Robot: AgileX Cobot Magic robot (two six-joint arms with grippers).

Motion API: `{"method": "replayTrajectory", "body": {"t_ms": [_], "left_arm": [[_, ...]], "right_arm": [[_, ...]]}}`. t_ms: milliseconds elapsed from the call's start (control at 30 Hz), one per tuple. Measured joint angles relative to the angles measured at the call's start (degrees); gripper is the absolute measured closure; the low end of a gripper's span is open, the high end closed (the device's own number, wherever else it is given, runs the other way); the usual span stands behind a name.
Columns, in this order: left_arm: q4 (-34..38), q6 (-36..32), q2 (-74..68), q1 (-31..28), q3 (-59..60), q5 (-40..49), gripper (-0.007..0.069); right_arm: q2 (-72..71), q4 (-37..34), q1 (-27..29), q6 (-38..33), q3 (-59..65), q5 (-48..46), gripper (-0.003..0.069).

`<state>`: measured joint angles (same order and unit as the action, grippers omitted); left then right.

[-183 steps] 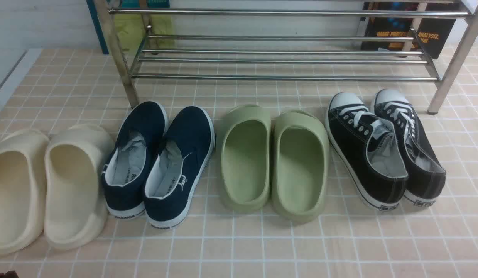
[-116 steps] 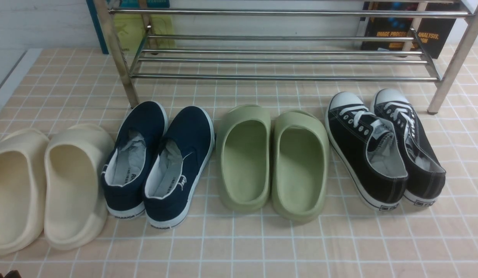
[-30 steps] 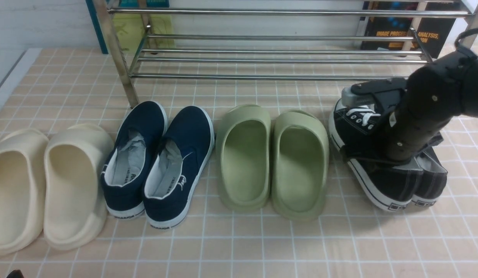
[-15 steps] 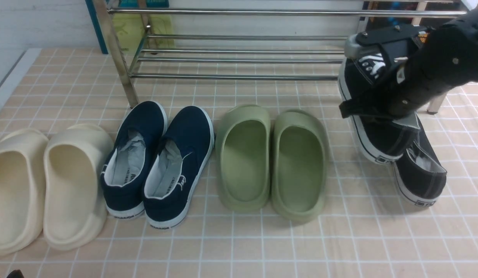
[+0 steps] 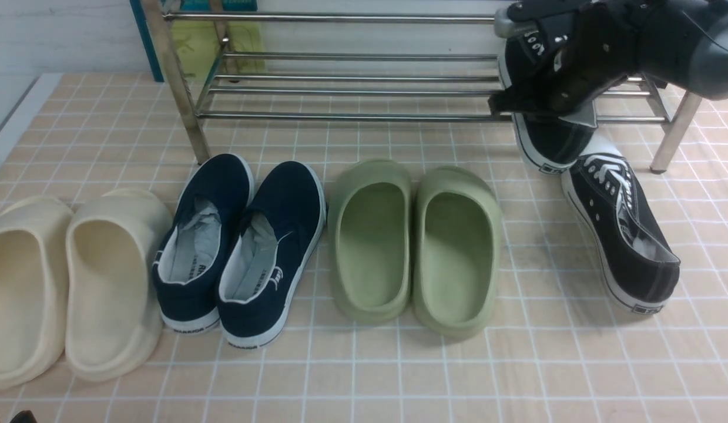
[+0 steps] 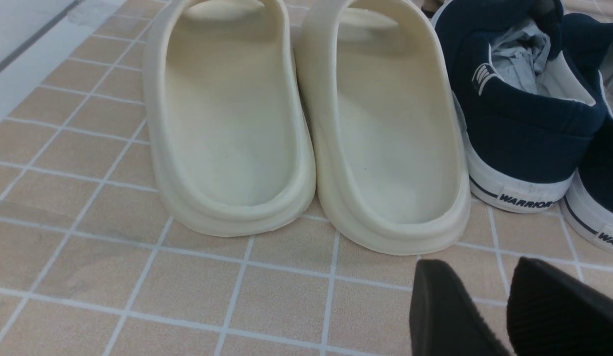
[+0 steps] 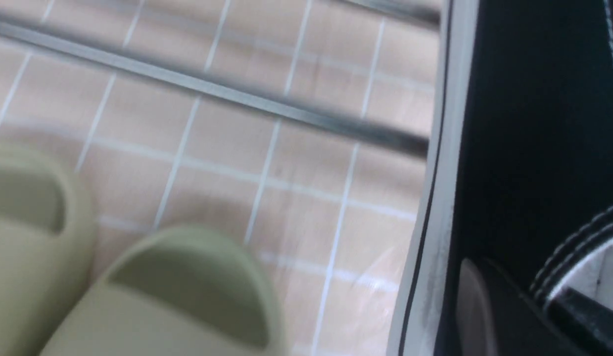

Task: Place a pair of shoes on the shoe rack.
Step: Use the right arm to put a shoe into the shoe rack, then use the right arm to grab the shoe closest to it

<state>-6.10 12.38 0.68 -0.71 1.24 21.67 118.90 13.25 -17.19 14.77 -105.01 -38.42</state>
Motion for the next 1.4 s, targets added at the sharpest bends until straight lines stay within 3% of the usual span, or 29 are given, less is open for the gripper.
{"method": "replayTrajectory", "body": {"t_ms": [533, 700, 967, 1100, 1400], "left_arm": [[-0.3, 0.0, 0.0, 0.0, 0.0, 0.0, 0.0387], [-0.3, 0.0, 0.0, 0.0, 0.0, 0.0, 0.0387], [-0.4, 0.0, 0.0, 0.0, 0.0, 0.0, 0.0387], [-0.4, 0.0, 0.0, 0.0, 0.0, 0.0, 0.0387], [-0.4, 0.0, 0.0, 0.0, 0.0, 0.0, 0.0385]], "right_arm": [[5.3, 8.5, 0.1, 0.0, -4.0, 6.1, 0.0652], [5.2, 9.4, 0.1, 1.6, -4.1, 8.0, 0.055], [2.0, 6.0, 0.0, 2.3, -4.5, 4.2, 0.0258], [-3.4, 2.5, -0.4, 1.0, -4.5, -1.7, 0.0217], [-21.2, 0.5, -0.4, -5.2, -4.3, -17.7, 0.0214]]}}
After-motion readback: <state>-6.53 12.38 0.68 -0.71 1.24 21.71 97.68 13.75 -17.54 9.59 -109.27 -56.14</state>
